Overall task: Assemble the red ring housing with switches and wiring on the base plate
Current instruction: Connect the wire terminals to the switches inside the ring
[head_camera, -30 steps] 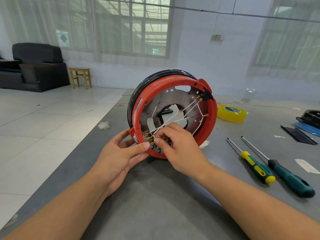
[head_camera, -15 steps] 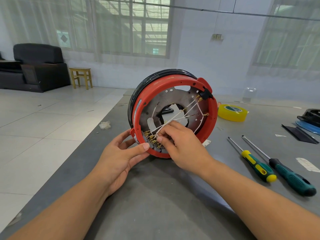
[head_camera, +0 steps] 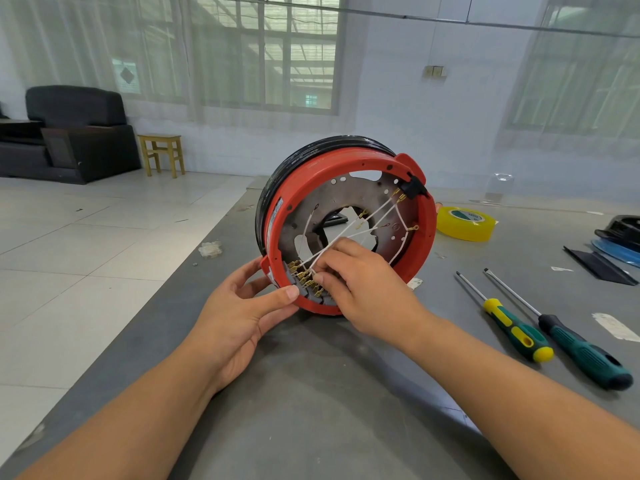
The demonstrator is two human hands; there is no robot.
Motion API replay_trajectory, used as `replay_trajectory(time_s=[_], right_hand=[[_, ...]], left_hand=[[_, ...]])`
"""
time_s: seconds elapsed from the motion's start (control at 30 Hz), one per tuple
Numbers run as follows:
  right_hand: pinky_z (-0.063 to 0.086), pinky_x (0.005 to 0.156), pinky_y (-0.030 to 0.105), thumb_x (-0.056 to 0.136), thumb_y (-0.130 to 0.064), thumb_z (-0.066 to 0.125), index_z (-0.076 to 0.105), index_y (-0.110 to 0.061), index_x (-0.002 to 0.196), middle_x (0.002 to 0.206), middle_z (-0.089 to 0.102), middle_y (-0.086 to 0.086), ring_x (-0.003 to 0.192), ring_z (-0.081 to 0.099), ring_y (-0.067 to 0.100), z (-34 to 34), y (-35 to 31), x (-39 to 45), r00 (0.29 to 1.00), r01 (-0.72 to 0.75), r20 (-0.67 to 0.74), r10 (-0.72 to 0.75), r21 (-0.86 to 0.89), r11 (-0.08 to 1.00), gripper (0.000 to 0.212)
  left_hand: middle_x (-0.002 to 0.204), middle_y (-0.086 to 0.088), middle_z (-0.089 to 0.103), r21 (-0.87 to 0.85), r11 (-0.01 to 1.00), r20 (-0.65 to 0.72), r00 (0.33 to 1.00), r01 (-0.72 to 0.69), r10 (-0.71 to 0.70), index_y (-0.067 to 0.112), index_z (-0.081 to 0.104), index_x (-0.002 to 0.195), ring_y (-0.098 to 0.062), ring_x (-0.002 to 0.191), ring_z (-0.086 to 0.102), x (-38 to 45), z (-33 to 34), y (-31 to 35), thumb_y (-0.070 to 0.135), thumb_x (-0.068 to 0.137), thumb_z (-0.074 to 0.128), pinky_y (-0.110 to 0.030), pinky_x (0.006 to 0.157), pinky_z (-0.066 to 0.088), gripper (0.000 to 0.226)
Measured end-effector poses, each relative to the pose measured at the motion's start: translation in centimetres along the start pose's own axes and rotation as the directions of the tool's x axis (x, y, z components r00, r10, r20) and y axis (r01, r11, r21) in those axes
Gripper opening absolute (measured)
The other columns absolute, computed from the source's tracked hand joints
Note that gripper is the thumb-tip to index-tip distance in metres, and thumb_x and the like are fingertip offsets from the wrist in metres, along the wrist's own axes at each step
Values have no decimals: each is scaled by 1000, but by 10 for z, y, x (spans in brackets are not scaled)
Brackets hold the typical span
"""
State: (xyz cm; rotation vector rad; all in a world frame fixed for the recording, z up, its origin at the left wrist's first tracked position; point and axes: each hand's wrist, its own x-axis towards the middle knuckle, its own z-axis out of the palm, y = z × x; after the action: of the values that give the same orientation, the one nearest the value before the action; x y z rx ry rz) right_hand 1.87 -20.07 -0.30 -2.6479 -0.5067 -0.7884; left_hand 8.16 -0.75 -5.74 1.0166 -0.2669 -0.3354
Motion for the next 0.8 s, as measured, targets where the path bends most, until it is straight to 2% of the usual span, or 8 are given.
replay_trajectory(time_s=[0.2,0.47,0.8], right_hand=[[53,82,43,103,-19,57,68,-14,106,109,57,0,95,59,20,2,0,1,1000,-19,4,19,-8,1000,13],[54,82,39,100,-21,62,73,-17,102,106,62,-4,95,60,16,7,-3,0,997,-51,-57,51,1,999,12],[53,80,33,97,-21,67,74,-16,99,101,62,-6,90,59,13,10,-2,-1,995,-66,-71,67,21,998,8]], left_hand=[[123,-20,75,-9,1000,10,1000,0,0,13,58,140,-38,109,75,-1,0,0,-2,60,90,-38,79,65,88],[123,-19,75,-27,1000,5,1000,9,-9,13,57,140,-38,108,76,-2,0,1,-4,61,88,-39,78,65,86],[128,-22,71,-32,999,-14,1000,22,-22,13,58,140,-41,106,76,-2,1,1,-1,50,94,-42,77,65,98]])
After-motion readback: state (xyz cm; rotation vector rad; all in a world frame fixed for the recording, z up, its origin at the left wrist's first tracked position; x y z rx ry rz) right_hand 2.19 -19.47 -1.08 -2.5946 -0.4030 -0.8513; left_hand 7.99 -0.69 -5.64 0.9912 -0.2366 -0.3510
